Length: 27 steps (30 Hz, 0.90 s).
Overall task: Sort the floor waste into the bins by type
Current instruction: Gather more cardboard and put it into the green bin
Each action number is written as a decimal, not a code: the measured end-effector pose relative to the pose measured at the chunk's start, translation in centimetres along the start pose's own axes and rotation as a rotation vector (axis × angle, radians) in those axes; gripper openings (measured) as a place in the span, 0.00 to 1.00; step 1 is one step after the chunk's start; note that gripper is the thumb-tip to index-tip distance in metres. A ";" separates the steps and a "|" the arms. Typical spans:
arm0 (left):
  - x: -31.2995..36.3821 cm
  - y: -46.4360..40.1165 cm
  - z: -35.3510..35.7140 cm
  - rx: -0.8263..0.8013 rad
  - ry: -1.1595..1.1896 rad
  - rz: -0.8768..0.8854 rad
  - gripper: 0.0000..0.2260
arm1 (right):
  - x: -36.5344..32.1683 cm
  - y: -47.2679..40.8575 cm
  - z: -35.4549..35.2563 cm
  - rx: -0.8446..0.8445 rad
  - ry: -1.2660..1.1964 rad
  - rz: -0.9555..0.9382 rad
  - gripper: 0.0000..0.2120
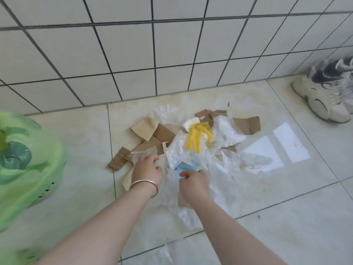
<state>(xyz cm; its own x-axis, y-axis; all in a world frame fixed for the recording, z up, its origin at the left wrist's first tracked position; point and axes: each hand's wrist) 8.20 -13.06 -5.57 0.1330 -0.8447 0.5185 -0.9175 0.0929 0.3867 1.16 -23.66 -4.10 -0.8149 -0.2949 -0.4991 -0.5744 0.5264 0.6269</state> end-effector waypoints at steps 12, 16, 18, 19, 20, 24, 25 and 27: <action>2.5 -5.0 4.6 -0.120 -0.499 0.374 0.16 | 1.1 -6.3 1.2 -0.006 0.144 -0.125 0.18; 3.7 -6.1 5.3 -0.098 -0.371 0.402 0.20 | 1.0 -8.4 -0.9 0.102 -0.078 -0.080 0.26; 4.1 -6.8 5.4 -0.095 -0.269 0.394 0.26 | 0.8 -9.3 -2.2 0.128 -0.134 -0.089 0.29; 4.3 -7.1 5.5 -0.101 -0.200 0.375 0.29 | 0.6 -9.7 -2.8 0.142 -0.165 -0.103 0.30; 4.6 -7.4 5.5 -0.104 -0.124 0.336 0.30 | 0.5 -10.1 -3.2 0.150 -0.193 -0.118 0.31; 5.1 -8.0 5.9 -0.123 0.003 0.097 0.32 | 0.4 -11.9 -3.8 0.144 -0.192 -0.189 0.31; 5.0 -8.0 6.1 -0.145 0.004 0.047 0.35 | 0.4 -12.3 -3.9 0.153 -0.190 -0.195 0.32; 5.0 -8.0 6.5 -0.178 0.032 -0.037 0.41 | 0.7 -12.9 -4.0 0.176 -0.168 -0.198 0.32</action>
<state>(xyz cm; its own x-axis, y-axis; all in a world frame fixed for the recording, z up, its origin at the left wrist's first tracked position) 13.75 -21.47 -11.06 0.1801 -0.8324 0.5241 -0.8311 0.1562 0.5337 7.65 -33.86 -10.16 -0.6555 -0.2771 -0.7026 -0.6867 0.6058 0.4018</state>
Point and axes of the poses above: each hand's wrist, its own y-axis away from the middle knuckle, its own z-axis out of the palm, x = y × z, and after that the axes turned 4 degrees about x, right-handed
